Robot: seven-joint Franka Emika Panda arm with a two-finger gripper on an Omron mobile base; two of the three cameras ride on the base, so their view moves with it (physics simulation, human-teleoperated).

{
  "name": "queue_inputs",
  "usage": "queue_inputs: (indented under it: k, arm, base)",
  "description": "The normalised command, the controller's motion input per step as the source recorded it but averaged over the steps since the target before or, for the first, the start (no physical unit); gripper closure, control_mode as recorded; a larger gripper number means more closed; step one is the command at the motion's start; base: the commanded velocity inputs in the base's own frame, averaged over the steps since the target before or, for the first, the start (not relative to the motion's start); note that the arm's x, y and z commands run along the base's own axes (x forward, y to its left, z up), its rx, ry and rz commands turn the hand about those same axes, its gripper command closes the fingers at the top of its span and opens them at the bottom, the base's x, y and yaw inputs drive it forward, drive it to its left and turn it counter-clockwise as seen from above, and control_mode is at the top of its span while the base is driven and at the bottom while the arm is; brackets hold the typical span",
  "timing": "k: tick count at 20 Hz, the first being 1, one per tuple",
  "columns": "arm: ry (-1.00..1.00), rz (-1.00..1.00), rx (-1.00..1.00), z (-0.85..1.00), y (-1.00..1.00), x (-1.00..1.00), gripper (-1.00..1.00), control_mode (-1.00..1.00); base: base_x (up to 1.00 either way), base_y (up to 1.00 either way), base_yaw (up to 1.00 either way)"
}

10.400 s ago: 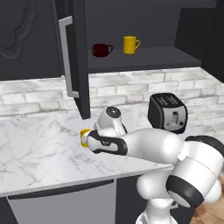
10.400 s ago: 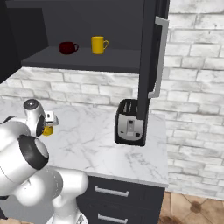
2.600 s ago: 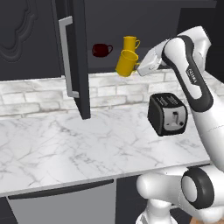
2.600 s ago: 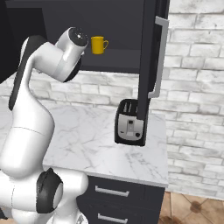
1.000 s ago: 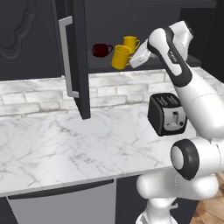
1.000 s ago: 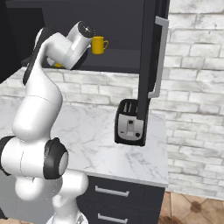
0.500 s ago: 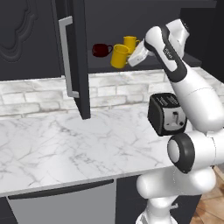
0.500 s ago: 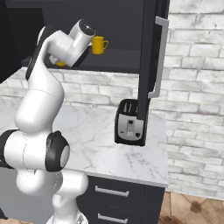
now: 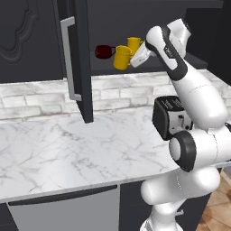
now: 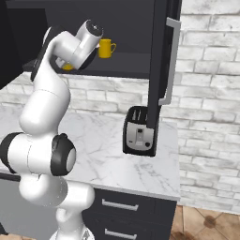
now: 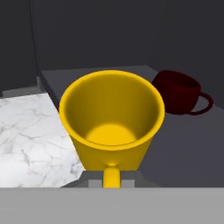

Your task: Pick the mug on the counter and place it in the cabinet with the handle facing the right, like the mugs already inside.

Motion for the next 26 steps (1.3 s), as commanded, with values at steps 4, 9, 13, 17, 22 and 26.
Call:
queue_inputs:
  k: [4, 9, 13, 17, 22, 26]
  arm:
    - [0.0, 0.0, 0.0, -0.13, 0.0, 0.24, 1.0, -1.0]
    - [0.0, 0.01, 0.0, -0.05, 0.0, 0.29, 1.0, -1.0]
    - [-0.01, 0.01, -0.02, -0.01, 0.0, 0.26, 1.0, -1.0]
    - [-0.02, 0.02, -0.03, -0.1, 0.0, 0.14, 1.0, -1.0]
    - [-0.04, 0.03, -0.05, -0.15, 0.0, 0.0, -1.0, -1.0]
    - [-0.04, 0.04, -0.04, -0.09, -0.01, 0.0, -1.0, -1.0]
  base:
    - [0.0, 0.0, 0.0]
    - [0.0, 0.0, 0.0]
    - [0.0, 0.0, 0.0]
    - [0.0, 0.0, 0.0]
    - [0.0, 0.0, 0.0]
    - [0.0, 0.0, 0.0]
